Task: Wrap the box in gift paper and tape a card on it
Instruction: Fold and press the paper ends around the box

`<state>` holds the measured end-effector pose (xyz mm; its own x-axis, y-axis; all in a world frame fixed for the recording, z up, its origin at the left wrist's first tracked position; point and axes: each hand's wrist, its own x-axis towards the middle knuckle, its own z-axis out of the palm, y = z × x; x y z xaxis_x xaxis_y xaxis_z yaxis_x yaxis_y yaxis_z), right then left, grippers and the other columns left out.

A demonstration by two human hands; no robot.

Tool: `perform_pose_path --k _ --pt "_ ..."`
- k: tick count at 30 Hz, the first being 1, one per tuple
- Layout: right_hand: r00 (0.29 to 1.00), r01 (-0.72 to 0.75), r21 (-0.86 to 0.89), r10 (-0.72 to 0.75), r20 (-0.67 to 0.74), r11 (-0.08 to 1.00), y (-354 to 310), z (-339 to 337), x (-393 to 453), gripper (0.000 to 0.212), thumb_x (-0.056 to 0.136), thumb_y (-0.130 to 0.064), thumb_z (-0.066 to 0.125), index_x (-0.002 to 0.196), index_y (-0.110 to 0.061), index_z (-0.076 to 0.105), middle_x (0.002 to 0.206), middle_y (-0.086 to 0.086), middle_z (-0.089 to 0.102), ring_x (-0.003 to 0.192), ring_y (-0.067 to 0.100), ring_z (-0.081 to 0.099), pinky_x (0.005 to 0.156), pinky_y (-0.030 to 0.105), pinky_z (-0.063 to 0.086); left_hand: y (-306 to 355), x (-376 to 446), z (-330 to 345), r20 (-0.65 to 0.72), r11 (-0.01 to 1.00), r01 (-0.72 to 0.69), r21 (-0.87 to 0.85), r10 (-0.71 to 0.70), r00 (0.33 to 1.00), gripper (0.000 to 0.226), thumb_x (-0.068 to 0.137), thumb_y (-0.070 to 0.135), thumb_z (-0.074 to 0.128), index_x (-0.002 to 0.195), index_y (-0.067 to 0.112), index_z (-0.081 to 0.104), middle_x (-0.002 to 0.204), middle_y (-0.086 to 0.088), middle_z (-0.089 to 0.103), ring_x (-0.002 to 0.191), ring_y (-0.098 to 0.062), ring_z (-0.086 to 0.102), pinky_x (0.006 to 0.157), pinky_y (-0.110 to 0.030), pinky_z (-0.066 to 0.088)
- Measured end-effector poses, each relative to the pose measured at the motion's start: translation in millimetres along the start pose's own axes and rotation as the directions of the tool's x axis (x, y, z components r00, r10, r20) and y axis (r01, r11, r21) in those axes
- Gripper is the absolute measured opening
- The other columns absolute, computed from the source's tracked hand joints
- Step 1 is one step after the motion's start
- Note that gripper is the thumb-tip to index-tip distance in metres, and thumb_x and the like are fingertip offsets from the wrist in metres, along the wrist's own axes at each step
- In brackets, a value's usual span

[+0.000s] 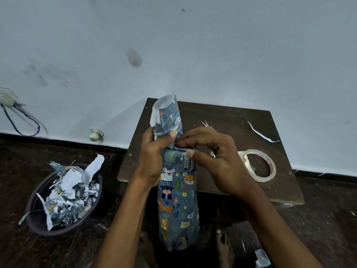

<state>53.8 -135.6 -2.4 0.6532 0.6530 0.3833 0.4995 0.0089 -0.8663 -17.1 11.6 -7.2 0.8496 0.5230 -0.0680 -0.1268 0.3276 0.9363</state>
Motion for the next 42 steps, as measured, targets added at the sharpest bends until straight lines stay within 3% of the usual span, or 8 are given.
perform_pose_path --k 3,8,11,15,21,27,33,42 --pt "0.996 -0.081 0.203 0.074 0.043 0.976 -0.7 5.2 1.7 0.028 0.079 0.000 0.061 0.101 0.005 0.078 0.106 0.014 0.076 0.108 0.028 0.068 0.092 0.037 0.053 -0.4 2.5 -2.1 0.002 0.995 -0.037 0.094 0.037 0.999 0.017 0.074 0.030 0.075 0.086 0.019 0.076 0.088 -0.011 0.074 0.087 -0.041 0.072 0.080 -0.059 0.057" --pt "0.962 -0.208 0.665 0.275 0.004 0.717 -4.1 3.9 4.7 0.027 0.079 0.003 0.054 0.094 0.016 0.072 0.099 0.032 0.073 0.094 0.039 0.070 0.084 0.035 0.057 -0.4 6.2 -2.7 0.003 0.999 0.011 0.041 -0.011 1.000 0.020 0.079 0.026 0.075 0.093 0.012 0.072 0.086 -0.010 0.075 0.079 -0.032 0.073 0.073 -0.043 0.058" --pt "0.910 -0.271 0.606 0.405 -0.093 0.748 -0.6 -0.1 7.7 0.013 0.075 -0.004 0.068 0.086 -0.004 0.074 0.085 0.016 0.072 0.082 0.032 0.063 0.071 0.037 0.051 1.3 5.2 0.4 0.063 0.999 0.048 0.017 -0.049 0.997 0.017 0.080 0.024 0.073 0.095 0.016 0.072 0.092 -0.012 0.076 0.082 -0.033 0.074 0.073 -0.044 0.062" --pt "0.830 -0.517 0.475 0.552 0.076 0.712 1.0 6.0 6.5 0.034 0.073 -0.006 0.083 0.099 -0.007 0.061 0.090 0.011 0.068 0.075 0.021 0.065 0.062 0.028 0.053 -1.3 3.5 1.1 0.193 0.996 0.075 0.043 -0.082 0.978 0.014 0.090 0.022 0.069 0.099 0.013 0.075 0.099 -0.019 0.074 0.087 -0.035 0.072 0.080 -0.046 0.059" --pt "0.774 -0.627 0.456 0.573 0.270 0.632 -2.6 -3.2 9.8 0.043 0.083 0.012 0.071 0.125 0.004 0.064 0.121 0.024 0.071 0.112 0.040 0.069 0.099 0.047 0.057 -5.5 -0.8 3.2 0.313 0.990 0.127 0.060 -0.139 0.939 0.021 0.089 0.024 0.062 0.098 0.028 0.081 0.109 -0.008 0.076 0.102 -0.028 0.073 0.091 -0.042 0.060" --pt "0.776 -0.610 0.444 0.609 0.165 0.657 -3.4 -8.1 4.9 0.030 0.077 0.013 0.073 0.106 0.013 0.070 0.106 0.029 0.073 0.092 0.041 0.071 0.085 0.045 0.060 -9.8 -0.9 11.8 0.265 0.981 0.127 0.146 -0.162 0.951 0.022 0.082 0.032 0.066 0.093 0.014 0.071 0.087 -0.003 0.076 0.083 -0.019 0.073 0.071 -0.028 0.058" --pt "0.745 -0.546 0.403 0.646 -0.168 0.734 -2.1 -8.5 0.5 0.010 0.080 0.005 0.075 0.090 0.004 0.074 0.069 0.010 0.072 0.051 0.017 0.065 0.044 0.024 0.047 -15.7 -1.6 16.3 0.272 0.972 0.136 0.192 -0.186 0.944 0.037 0.091 0.041 0.068 0.106 0.007 0.066 0.101 -0.006 0.076 0.092 -0.025 0.073 0.083 -0.041 0.059" --pt "0.701 -0.540 0.360 0.644 -0.307 0.760 10.1 -12.8 0.1 0.017 0.086 -0.020 0.081 0.090 -0.004 0.077 0.077 0.014 0.076 0.056 0.030 0.069 0.048 0.030 0.050 -21.1 -5.3 10.4 0.347 0.956 0.033 0.292 -0.138 0.928 0.069 0.062 0.048 0.078 0.122 0.021 0.060 0.115 0.013 0.070 0.103 -0.011 0.070 0.082 -0.027 0.056"
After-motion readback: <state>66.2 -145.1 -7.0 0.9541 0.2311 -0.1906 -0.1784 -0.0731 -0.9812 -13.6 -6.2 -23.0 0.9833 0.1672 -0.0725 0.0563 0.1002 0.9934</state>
